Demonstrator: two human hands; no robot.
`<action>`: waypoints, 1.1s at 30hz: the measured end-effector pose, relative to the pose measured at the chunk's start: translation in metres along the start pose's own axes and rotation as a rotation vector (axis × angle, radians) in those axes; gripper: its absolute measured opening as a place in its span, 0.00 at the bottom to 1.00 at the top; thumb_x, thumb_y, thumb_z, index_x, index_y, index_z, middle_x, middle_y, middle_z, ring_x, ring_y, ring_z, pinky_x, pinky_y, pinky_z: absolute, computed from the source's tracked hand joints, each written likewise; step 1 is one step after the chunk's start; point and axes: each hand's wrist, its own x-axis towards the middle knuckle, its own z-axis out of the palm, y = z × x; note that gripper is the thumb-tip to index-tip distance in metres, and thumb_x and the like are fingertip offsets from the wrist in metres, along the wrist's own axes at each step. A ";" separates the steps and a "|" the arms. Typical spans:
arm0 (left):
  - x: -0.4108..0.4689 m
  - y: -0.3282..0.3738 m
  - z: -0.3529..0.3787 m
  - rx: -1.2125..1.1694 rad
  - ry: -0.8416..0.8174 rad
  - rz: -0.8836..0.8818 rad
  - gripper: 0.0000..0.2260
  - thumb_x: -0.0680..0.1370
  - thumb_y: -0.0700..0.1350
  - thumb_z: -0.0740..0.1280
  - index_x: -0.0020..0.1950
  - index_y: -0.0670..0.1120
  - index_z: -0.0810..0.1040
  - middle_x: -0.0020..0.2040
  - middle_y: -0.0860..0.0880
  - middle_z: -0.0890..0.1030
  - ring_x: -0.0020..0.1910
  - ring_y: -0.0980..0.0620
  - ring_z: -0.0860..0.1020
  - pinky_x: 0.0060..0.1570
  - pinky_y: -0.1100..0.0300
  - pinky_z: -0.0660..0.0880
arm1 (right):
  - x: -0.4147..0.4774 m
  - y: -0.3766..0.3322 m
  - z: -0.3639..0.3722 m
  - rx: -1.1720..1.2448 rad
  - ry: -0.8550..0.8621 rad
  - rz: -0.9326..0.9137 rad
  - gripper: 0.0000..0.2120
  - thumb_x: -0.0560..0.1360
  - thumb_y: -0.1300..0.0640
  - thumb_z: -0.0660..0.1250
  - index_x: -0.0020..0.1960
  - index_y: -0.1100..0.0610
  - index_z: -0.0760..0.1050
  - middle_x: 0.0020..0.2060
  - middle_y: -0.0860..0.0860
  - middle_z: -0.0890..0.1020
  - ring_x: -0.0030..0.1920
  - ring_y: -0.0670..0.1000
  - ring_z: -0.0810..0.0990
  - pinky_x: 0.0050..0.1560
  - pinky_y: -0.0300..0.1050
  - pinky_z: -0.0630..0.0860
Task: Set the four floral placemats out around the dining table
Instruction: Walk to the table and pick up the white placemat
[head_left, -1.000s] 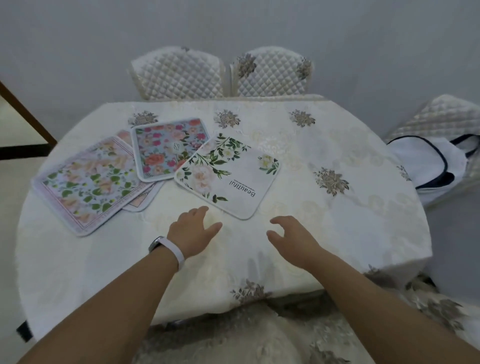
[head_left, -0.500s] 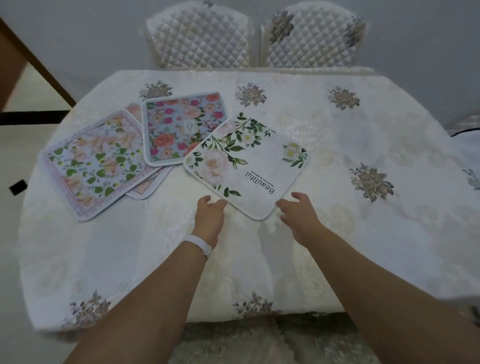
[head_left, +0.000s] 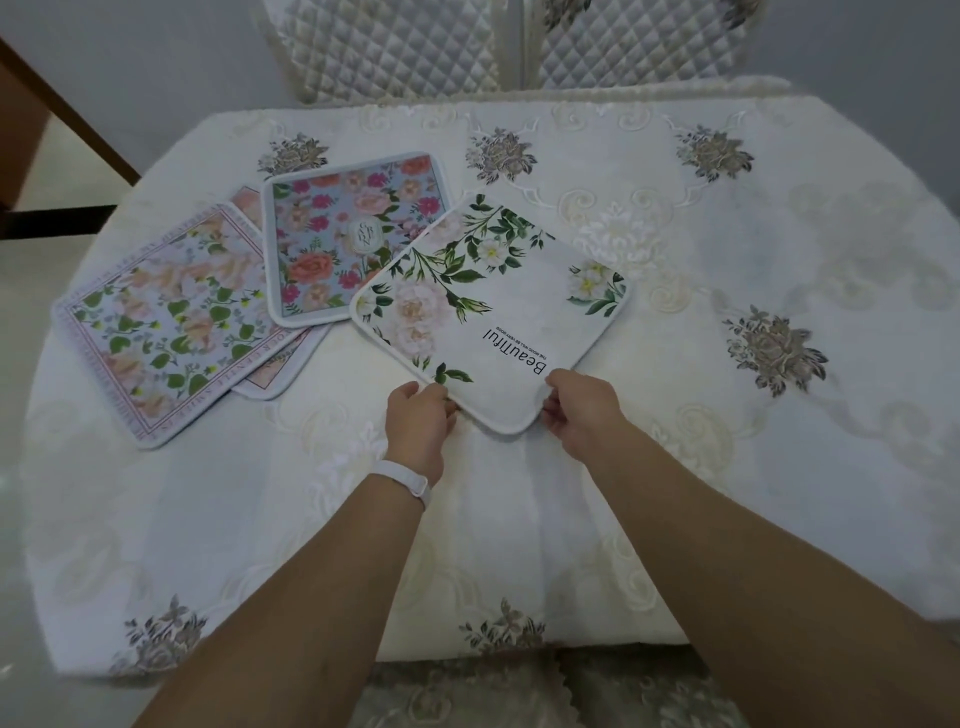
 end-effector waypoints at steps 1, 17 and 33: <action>0.000 0.000 0.002 0.014 -0.004 0.013 0.24 0.72 0.41 0.66 0.68 0.36 0.70 0.46 0.44 0.78 0.34 0.53 0.77 0.33 0.62 0.76 | 0.001 0.000 0.001 -0.020 -0.008 -0.007 0.07 0.74 0.64 0.65 0.38 0.58 0.72 0.30 0.54 0.73 0.29 0.50 0.72 0.34 0.44 0.74; -0.050 -0.049 -0.014 0.063 -0.040 0.178 0.19 0.74 0.33 0.66 0.63 0.44 0.68 0.55 0.48 0.79 0.53 0.48 0.79 0.48 0.52 0.78 | -0.050 0.089 -0.032 -0.092 -0.095 -0.149 0.03 0.75 0.66 0.66 0.42 0.62 0.73 0.31 0.57 0.74 0.31 0.51 0.72 0.35 0.48 0.71; -0.066 -0.071 -0.105 0.174 -0.123 0.217 0.16 0.77 0.32 0.66 0.61 0.45 0.70 0.60 0.45 0.78 0.57 0.41 0.78 0.56 0.41 0.76 | -0.032 0.035 -0.114 -0.120 -0.153 -0.175 0.06 0.75 0.62 0.68 0.52 0.61 0.78 0.45 0.60 0.84 0.45 0.60 0.84 0.45 0.53 0.82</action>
